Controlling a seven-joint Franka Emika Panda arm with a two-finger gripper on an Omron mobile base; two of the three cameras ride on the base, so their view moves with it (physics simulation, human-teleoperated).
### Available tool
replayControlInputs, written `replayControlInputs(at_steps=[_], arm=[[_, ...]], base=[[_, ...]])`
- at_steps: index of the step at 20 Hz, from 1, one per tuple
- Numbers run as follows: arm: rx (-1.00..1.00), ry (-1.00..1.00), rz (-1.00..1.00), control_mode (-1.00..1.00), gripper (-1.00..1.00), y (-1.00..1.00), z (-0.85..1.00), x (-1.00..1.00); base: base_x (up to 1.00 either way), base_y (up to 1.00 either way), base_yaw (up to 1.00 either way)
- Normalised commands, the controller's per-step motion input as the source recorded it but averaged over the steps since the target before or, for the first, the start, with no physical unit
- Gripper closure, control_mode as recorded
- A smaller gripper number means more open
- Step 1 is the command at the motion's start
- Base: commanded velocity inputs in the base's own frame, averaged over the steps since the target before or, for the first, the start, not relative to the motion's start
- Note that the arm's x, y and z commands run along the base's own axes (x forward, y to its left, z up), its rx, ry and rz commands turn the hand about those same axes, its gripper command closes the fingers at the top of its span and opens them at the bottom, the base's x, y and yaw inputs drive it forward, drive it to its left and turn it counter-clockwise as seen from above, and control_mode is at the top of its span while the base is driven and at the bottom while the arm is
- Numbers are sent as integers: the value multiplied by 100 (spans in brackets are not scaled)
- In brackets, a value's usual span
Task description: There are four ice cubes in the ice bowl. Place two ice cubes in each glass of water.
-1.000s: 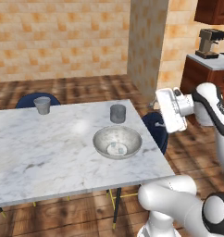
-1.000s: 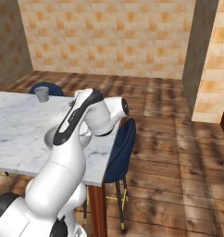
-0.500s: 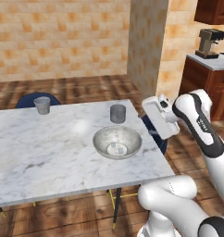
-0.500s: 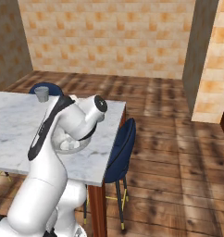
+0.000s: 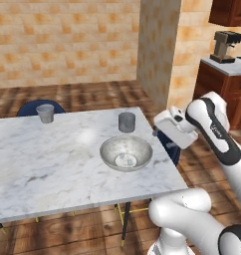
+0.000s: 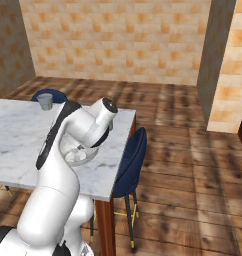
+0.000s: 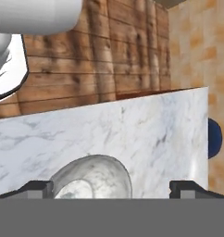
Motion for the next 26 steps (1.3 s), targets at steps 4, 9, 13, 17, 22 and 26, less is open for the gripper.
replayControlInputs(at_steps=[4, 9, 13, 17, 22, 26], arm=[[-6, 0, 1, -100, -100, -3, -54, 0], [0, 0, 0, -100, -100, -15, -60, 1], [0, -1, 0, -100, -100, -7, -49, 11], [0, -6, 0, -100, -100, 0, -29, 29], [0, -3, 0, -100, -100, 0, -31, 41], [0, 0, 0, -100, -100, 0, -36, 40]], base=[[0, 0, 0], [0, 0, 0], [0, 0, 0], [0, 0, 0], [0, 0, 0], [0, 0, 0]])
